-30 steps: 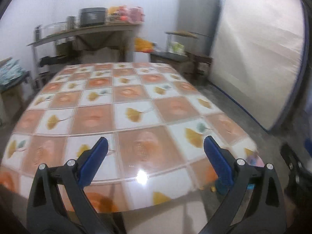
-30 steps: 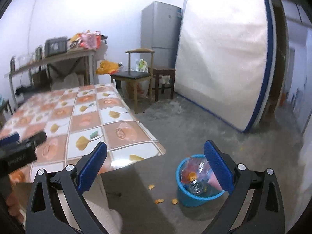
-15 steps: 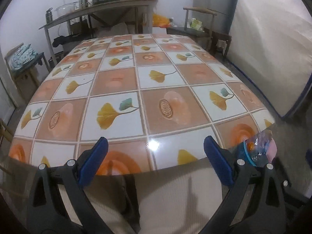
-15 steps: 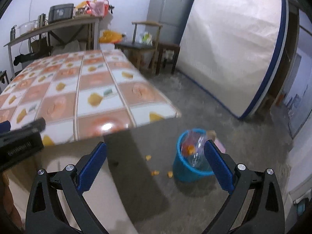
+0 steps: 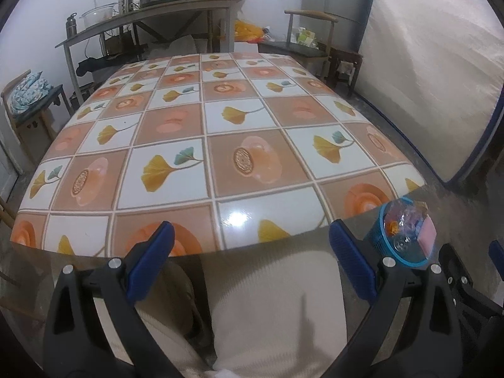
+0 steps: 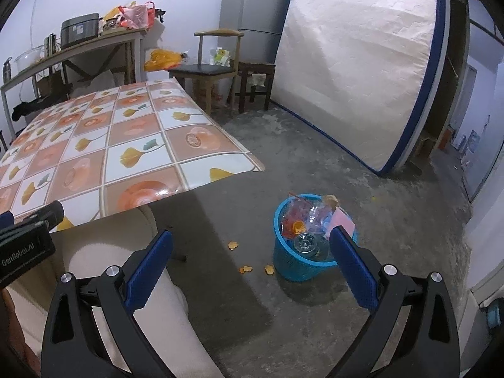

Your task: Collect trash

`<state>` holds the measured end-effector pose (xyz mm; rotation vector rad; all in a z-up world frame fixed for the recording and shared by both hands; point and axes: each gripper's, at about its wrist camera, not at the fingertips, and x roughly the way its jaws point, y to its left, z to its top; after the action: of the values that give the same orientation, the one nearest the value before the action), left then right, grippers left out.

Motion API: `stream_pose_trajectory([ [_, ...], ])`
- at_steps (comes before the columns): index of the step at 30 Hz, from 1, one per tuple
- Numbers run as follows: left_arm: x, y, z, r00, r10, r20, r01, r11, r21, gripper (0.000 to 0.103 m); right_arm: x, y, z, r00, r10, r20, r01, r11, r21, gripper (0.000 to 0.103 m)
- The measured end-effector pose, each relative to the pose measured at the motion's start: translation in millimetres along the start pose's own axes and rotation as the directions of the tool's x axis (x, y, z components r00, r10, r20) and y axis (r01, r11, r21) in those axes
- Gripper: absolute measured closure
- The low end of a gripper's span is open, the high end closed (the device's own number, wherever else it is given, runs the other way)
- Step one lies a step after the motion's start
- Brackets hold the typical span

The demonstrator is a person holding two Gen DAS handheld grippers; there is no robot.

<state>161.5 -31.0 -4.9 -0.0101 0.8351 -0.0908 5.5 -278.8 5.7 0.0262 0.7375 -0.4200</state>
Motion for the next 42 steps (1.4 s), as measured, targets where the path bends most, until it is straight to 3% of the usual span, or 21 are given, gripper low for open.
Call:
stream_pose_trajectory([
  [13, -4.8, -16.8, -4.2, 1.000, -0.020, -0.008, 0.021, 0.999, 0.048, 0.008, -2.4, -12.2, -3.0, 1.000, -0.015, -0.004, 0.015, 1.000, 0.023, 0.006],
  [42, -7.1, -17.4, -2.6, 1.000, 0.004, -0.003, -0.004, 0.999, 0.043, 0.008, 5.3, -17.7, -1.2, 1.000, 0.008, -0.016, -0.008, 1.000, -0.002, 0.006],
])
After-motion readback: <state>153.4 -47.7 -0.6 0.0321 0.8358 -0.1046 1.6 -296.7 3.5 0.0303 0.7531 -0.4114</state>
